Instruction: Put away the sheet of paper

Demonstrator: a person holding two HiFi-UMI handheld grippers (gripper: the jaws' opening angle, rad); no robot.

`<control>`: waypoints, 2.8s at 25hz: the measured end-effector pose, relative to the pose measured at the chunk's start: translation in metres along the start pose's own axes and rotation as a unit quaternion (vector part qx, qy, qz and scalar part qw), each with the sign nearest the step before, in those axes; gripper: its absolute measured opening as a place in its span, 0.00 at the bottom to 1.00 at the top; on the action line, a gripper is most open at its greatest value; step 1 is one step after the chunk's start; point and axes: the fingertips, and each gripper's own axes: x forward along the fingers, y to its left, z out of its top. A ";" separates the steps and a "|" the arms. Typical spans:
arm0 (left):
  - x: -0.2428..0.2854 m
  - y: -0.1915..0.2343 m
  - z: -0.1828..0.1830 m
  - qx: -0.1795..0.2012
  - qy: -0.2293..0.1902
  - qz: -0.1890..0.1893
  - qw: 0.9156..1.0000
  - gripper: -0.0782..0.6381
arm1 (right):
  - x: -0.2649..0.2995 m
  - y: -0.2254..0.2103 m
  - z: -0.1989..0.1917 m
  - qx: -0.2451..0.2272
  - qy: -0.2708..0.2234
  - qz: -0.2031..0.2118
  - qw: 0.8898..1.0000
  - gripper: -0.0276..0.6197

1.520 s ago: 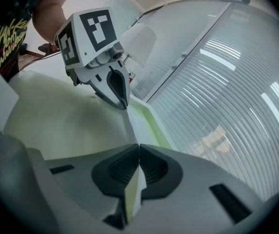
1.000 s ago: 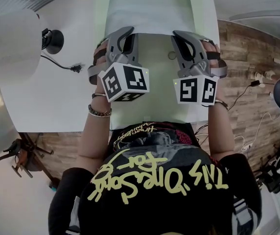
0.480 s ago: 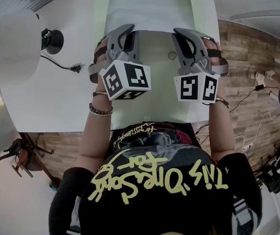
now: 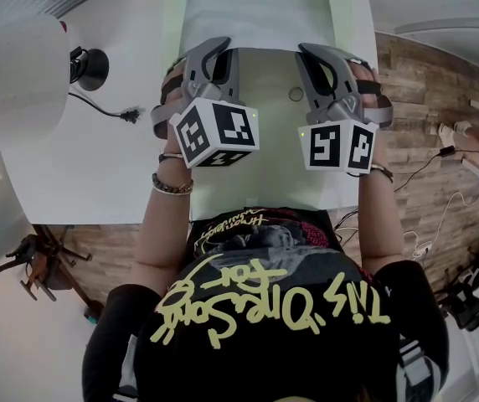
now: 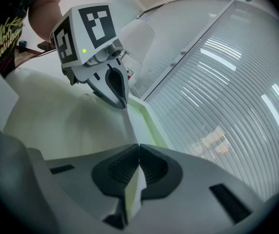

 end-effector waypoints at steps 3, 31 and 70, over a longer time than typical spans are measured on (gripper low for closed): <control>0.002 0.002 0.001 -0.001 0.000 0.001 1.000 0.12 | 0.001 -0.002 0.000 -0.001 0.000 0.000 1.000 0.06; 0.012 0.011 0.008 -0.008 -0.001 0.012 1.000 0.12 | 0.011 -0.013 -0.002 -0.002 0.005 -0.007 1.000 0.06; 0.010 -0.002 0.001 0.035 0.006 -0.009 0.999 0.30 | 0.018 0.011 -0.008 0.045 0.009 0.015 0.999 0.18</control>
